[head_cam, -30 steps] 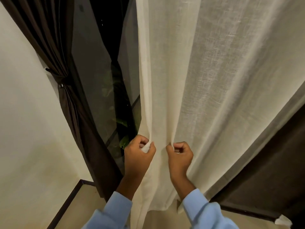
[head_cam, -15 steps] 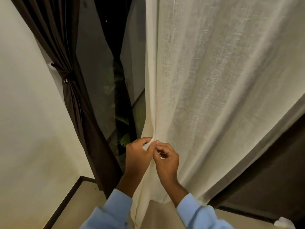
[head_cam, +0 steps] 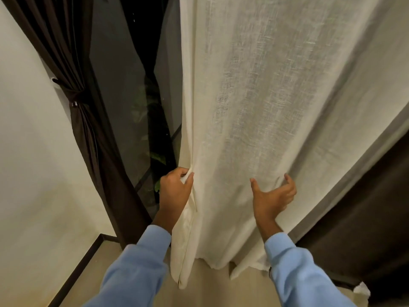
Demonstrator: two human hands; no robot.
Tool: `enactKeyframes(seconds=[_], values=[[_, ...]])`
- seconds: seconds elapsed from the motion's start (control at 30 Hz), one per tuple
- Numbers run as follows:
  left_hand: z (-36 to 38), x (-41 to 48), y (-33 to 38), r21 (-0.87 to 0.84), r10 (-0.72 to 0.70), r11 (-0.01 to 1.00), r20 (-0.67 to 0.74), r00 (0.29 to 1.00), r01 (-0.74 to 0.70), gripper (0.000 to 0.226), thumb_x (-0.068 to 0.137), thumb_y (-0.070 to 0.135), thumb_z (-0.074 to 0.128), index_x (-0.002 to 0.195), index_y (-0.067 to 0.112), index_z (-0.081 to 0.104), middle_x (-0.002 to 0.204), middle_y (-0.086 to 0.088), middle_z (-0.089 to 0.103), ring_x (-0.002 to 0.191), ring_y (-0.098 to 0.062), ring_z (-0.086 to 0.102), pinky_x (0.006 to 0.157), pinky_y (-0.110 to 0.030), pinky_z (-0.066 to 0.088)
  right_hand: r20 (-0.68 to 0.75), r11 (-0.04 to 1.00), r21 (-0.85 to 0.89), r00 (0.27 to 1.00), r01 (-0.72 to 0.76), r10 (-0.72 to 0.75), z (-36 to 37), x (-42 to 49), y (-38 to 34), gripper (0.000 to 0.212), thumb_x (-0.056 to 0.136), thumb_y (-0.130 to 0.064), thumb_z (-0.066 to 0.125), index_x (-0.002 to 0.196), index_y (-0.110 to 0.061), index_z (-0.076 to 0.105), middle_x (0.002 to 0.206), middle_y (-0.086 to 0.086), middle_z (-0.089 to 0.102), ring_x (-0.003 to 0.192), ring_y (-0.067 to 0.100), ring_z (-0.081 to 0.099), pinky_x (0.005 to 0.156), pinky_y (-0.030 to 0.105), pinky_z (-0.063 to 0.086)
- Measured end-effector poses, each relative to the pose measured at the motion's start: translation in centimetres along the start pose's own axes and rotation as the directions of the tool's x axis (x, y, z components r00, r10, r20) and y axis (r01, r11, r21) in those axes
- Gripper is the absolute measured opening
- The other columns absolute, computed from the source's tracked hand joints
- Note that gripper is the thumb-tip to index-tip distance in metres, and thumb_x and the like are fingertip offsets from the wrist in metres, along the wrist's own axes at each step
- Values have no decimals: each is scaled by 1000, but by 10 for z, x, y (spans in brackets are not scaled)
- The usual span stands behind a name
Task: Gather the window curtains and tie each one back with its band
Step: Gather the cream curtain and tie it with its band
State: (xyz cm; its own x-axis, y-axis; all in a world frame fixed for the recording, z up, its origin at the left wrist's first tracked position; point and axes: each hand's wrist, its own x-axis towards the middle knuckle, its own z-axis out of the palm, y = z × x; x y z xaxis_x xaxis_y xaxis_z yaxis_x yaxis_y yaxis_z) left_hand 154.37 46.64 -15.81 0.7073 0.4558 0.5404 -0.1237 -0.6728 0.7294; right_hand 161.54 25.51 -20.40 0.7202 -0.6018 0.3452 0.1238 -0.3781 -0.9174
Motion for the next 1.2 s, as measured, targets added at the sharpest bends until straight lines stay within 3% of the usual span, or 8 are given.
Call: enactKeyframes(seconds=[0.07, 0.2, 0.3, 0.4, 0.5, 0.63, 0.87, 1.2], values=[[4, 4, 2, -5, -24, 1000, 44, 999, 25, 14, 86, 19, 68, 90, 6, 71, 82, -5, 71, 72, -19, 65, 70, -31, 55, 36, 998, 34, 998, -60, 58, 2, 17, 3, 69, 71, -33, 87, 128, -14, 52, 126, 4, 57, 120, 28, 51, 97, 42, 42], [11, 7, 8, -15, -56, 998, 88, 995, 57, 15, 87, 21, 67, 92, 7, 70, 84, -1, 70, 72, -14, 62, 70, -21, 48, 132, 981, 163, 987, -109, 88, -1, 23, 3, 13, 85, -24, 76, 87, -21, 64, 79, -10, 62, 78, 6, 61, 75, 28, 49], [19, 8, 11, -34, -61, 997, 128, 990, 66, 14, 86, 21, 68, 92, 9, 70, 83, 2, 69, 71, -10, 61, 68, -18, 47, 177, 959, 270, 983, -92, 45, -5, 4, 2, 15, 84, -13, 76, 78, -17, 63, 70, -10, 60, 63, -5, 56, 67, 22, 48], [28, 9, 14, -50, -17, 998, 134, 991, 24, 12, 82, 19, 71, 87, 8, 72, 80, 0, 71, 71, -14, 65, 68, -22, 51, 271, 942, 324, 963, -87, -4, 1, -25, 3, 18, 83, -5, 76, 72, -8, 62, 64, -1, 59, 57, 5, 54, 60, 26, 49], [35, 9, 14, -81, -8, 997, 152, 988, 21, 12, 81, 21, 73, 85, 9, 72, 78, 2, 71, 70, -13, 66, 67, -22, 52, 318, 942, 331, 947, -58, -54, 10, -47, -5, 17, 81, -2, 78, 71, -10, 67, 68, 0, 64, 61, 11, 59, 62, 27, 53], [31, 5, 16, -120, -20, 992, 200, 980, 45, 13, 82, 26, 73, 87, 14, 72, 74, 15, 62, 63, 1, 59, 56, -1, 41, 356, 948, 316, 930, -29, -90, 18, -59, -16, 16, 81, -4, 78, 77, -18, 73, 76, -7, 68, 72, 8, 65, 67, 23, 55], [18, -2, 12, -204, 35, 979, 275, 961, 23, 11, 84, 21, 71, 90, 11, 72, 78, 10, 65, 65, 0, 59, 57, -1, 43, 339, 946, 319, 926, 52, -165, 25, -92, -34, 33, 85, -2, 74, 88, -35, 72, 84, -8, 69, 80, 7, 67, 69, 15, 53], [5, -7, 17, -188, 101, 981, 333, 938, -39, 22, 87, 35, 67, 89, 15, 75, 79, 5, 71, 59, -2, 57, 60, -1, 39, 373, 956, 292, 918, 20, -133, 16, -113, -45, 22, 88, -2, 69, 91, -22, 76, 84, 5, 67, 76, 9, 64, 66, 19, 52]])
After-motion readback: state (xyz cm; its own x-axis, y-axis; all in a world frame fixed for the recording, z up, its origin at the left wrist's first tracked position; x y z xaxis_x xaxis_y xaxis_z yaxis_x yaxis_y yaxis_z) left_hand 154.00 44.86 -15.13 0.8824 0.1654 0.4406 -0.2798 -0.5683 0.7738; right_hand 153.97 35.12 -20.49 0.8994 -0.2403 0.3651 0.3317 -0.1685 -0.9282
